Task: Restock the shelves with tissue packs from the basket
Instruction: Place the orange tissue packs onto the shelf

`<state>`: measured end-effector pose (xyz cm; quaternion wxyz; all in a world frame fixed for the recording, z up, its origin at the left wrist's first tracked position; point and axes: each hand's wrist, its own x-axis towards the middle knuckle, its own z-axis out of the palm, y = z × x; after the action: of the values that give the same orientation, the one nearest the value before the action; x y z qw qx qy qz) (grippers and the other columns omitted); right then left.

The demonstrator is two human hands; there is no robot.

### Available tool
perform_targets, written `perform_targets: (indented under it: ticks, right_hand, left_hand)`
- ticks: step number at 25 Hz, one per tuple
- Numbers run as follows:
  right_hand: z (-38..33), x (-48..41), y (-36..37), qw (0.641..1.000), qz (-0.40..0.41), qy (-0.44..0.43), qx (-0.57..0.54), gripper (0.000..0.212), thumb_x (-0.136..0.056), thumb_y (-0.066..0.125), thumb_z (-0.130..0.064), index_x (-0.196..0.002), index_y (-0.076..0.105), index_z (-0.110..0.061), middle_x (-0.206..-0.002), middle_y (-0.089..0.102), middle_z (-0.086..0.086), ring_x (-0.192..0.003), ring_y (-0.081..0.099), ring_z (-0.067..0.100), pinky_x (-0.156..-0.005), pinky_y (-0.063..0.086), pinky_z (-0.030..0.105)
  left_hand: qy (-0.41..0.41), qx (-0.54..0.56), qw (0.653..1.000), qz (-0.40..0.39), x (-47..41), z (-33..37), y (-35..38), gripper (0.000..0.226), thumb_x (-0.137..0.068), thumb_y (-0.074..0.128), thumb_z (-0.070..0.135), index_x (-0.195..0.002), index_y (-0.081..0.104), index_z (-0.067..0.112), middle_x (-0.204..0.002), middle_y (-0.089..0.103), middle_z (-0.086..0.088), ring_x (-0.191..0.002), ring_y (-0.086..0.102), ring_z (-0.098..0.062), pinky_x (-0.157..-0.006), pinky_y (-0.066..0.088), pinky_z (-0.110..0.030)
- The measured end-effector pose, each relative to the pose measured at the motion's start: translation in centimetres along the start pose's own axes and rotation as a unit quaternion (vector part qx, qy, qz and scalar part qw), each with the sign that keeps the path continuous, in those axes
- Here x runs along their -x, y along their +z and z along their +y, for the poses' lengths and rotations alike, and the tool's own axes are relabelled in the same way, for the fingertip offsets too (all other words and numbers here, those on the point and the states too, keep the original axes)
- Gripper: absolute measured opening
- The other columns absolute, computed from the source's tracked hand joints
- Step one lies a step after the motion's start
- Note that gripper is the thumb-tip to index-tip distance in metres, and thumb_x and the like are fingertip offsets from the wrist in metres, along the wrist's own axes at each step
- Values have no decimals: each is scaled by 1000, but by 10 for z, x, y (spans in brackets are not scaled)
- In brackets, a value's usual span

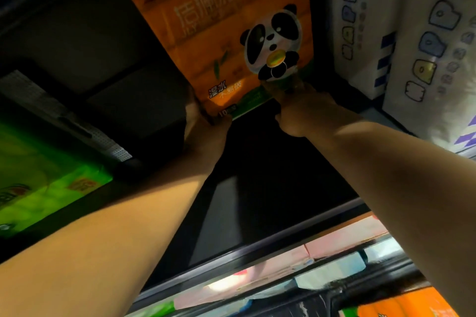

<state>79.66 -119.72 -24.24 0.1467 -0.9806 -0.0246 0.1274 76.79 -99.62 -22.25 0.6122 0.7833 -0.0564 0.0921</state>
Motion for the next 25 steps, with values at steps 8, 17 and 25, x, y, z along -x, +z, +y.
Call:
perform_targets:
  ticks: [8, 17, 25]
  right_hand:
    - [1, -3, -5, 1000, 4, -1, -25, 71, -100, 43, -40, -155, 1, -26, -161, 0, 16, -142, 16, 43, -112, 23, 59]
    - [-7, 83, -8, 987, 159, 21, 5, 67, -92, 45, -55, -149, 14, -39, -155, 15, 11, -135, 28, 41, -104, 33, 52]
    - [-22, 227, 38, 943, 318, 93, -31, 57, -87, 57, -47, -141, 43, -35, -150, 35, 12, -134, 39, 37, -105, 36, 59]
  left_hand:
    - [-120, -245, 957, -102, -20, 26, -9, 60, -79, 73, 22, -131, 44, 27, -127, 57, -2, -114, 58, -23, -96, 49, -37]
    - [-18, -457, 882, -116, 34, 54, -17, 88, -81, 70, 43, -151, 17, 32, -154, 24, -4, -143, 22, -26, -109, 29, -40]
    - [197, -455, 843, -209, 134, 73, -10, 75, -84, 50, 55, -149, 22, 31, -154, 30, 5, -144, 22, -19, -111, 18, -31]
